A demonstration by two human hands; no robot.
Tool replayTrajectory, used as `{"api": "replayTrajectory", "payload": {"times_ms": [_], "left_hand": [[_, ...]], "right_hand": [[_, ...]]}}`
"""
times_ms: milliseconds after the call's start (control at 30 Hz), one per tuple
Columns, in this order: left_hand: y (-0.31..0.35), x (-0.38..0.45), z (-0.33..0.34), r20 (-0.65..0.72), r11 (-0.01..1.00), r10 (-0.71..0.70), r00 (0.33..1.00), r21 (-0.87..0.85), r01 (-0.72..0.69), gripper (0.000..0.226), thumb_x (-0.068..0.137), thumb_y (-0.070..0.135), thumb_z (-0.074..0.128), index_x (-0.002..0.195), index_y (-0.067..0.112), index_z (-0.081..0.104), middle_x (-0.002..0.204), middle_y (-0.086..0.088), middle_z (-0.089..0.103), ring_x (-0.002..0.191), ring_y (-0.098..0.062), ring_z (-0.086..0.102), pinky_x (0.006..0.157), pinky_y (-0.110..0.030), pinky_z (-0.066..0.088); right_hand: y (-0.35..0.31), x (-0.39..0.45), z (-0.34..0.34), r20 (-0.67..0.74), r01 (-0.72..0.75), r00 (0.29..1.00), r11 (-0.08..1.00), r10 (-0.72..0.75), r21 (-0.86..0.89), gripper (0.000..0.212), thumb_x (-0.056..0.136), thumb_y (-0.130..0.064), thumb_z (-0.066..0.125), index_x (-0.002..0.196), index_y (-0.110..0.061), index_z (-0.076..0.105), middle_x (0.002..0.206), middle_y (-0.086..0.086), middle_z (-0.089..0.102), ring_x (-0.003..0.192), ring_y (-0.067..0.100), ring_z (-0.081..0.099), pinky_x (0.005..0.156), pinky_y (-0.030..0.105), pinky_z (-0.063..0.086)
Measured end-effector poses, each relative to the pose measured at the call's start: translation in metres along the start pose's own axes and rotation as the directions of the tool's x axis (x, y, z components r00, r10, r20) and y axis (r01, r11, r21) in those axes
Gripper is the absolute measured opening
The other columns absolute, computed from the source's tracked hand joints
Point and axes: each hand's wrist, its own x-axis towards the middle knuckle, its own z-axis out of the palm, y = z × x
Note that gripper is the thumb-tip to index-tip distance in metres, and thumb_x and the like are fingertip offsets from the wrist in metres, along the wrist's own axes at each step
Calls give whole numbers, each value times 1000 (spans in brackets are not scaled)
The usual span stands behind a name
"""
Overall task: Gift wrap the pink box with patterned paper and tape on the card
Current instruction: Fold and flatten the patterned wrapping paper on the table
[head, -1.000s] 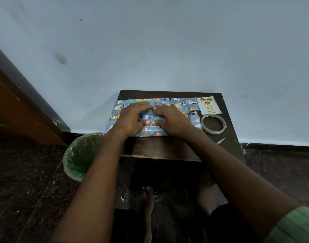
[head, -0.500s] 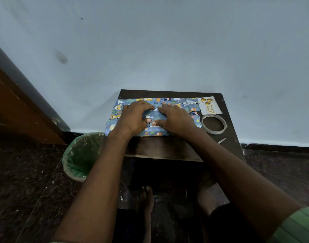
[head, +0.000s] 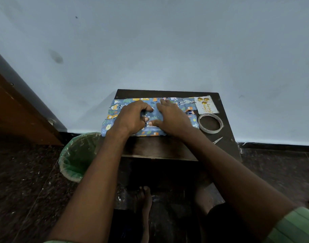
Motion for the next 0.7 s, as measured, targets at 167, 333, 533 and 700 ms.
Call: {"api": "replayTrajectory", "payload": {"times_ms": [167,333,533,700], "left_hand": [[5,0,-1,-1,1000,10,1000,7,-10,42,87,-5,78,121,20,77,120,3,69,112,-18,65,98,-36,54],[8,-1,-2,12,999,47,999,19,-47,44,84,-10,75,120,17,77,113,7,62,107,-19,63,88,-29,49],[16,-6,3,-30,999,12,999,-52,-14,54,87,-13,70,133,15,72,127,-5,68,115,-21,65,97,-34,55],[20,-6,7,-91,997,-47,995,-66,42,44,84,-11,73,117,17,81,113,-3,73,103,-22,69,94,-41,59]], "right_hand": [[-2,0,-1,35,15,999,996,-12,-87,67,99,-59,58,146,-12,54,158,12,46,139,31,48,108,46,43],[-1,-1,-1,-27,-23,999,999,22,-38,68,89,-71,63,136,-21,66,141,6,63,128,30,59,102,48,51],[2,0,-1,-60,18,998,999,-21,-50,58,87,-70,66,118,-21,75,133,6,69,120,32,63,93,44,53],[2,-1,1,-99,10,995,1000,-9,8,57,86,-66,71,119,-20,77,130,8,71,119,30,64,95,46,54]]}}
